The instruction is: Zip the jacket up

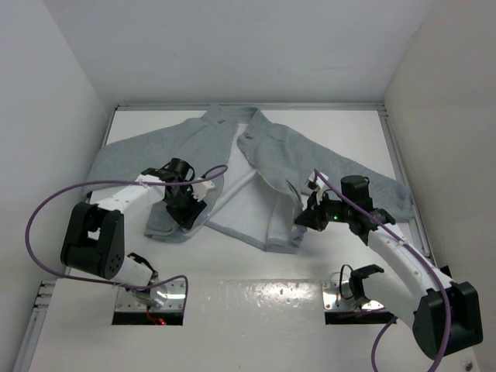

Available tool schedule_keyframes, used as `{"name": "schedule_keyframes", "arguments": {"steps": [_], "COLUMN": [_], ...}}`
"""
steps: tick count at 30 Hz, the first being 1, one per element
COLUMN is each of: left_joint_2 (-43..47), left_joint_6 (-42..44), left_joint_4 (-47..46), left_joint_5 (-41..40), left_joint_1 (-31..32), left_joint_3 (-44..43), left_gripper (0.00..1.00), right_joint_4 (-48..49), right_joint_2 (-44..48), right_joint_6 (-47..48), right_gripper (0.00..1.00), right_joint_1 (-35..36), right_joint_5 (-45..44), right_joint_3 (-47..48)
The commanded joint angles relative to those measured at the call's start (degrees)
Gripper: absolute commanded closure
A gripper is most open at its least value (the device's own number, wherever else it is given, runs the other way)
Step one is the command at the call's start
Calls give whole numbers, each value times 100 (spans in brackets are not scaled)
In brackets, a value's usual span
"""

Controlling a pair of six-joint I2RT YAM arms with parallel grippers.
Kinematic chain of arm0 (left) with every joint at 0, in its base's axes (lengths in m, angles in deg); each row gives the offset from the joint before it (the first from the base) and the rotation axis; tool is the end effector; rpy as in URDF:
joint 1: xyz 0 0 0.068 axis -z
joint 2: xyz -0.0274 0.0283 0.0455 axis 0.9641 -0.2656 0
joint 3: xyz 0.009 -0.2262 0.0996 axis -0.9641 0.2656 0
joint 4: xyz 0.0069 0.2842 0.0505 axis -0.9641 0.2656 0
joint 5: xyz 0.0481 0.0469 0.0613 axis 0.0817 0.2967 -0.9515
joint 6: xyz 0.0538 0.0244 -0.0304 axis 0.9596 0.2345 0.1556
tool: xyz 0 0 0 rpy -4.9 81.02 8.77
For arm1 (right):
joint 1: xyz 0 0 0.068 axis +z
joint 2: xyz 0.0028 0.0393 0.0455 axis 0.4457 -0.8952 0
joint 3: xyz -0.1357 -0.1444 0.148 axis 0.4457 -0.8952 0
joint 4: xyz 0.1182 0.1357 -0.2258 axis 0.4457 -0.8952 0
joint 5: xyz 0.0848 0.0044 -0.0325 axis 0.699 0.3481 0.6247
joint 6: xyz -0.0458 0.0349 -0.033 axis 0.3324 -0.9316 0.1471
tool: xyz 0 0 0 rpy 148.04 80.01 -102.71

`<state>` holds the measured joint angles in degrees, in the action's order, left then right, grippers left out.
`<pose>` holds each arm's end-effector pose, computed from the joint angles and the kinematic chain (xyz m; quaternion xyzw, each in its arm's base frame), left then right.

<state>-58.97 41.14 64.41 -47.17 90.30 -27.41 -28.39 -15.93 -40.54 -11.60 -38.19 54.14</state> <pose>0.2680 -0.0870 0.1256 0.3526 0.9237 -0.0995 0.1117 0.2206 0.0943 0.1569 -0.2887 0.8167 0.3510 0.3556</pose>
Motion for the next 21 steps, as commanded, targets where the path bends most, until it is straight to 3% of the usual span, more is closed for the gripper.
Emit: {"name": "schedule_keyframes", "arguments": {"steps": [1, 10, 13, 17, 20, 21], "left_joint_2": [-107, -160, -160, -212, 23, 199], "left_joint_6": [-34, -34, -86, -87, 211, 325], "left_joint_4": [5, 5, -57, -179, -180, -241], "left_joint_5": [168, 10, -42, -165, 315, 892], "left_joint_1": [-6, 47, 47, 108, 30, -32], "left_joint_3": [-155, 38, 90, 91, 91, 91], "left_gripper": [48, 45, 56, 100, 100, 100], "right_joint_4": [154, 154, 154, 207, 329, 365], "right_joint_2": [58, 40, 5, -39, -65, -65], "right_joint_6": [92, 100, 100, 74, 13, 4], "right_gripper": [100, 100, 100, 100, 100, 100], "right_joint_1": [7, 24, 33, 16, 42, 42], "right_joint_5": [106, 124, 124, 115, 159, 176], "right_joint_3": [-51, -42, -33, 19, 37, 46]}}
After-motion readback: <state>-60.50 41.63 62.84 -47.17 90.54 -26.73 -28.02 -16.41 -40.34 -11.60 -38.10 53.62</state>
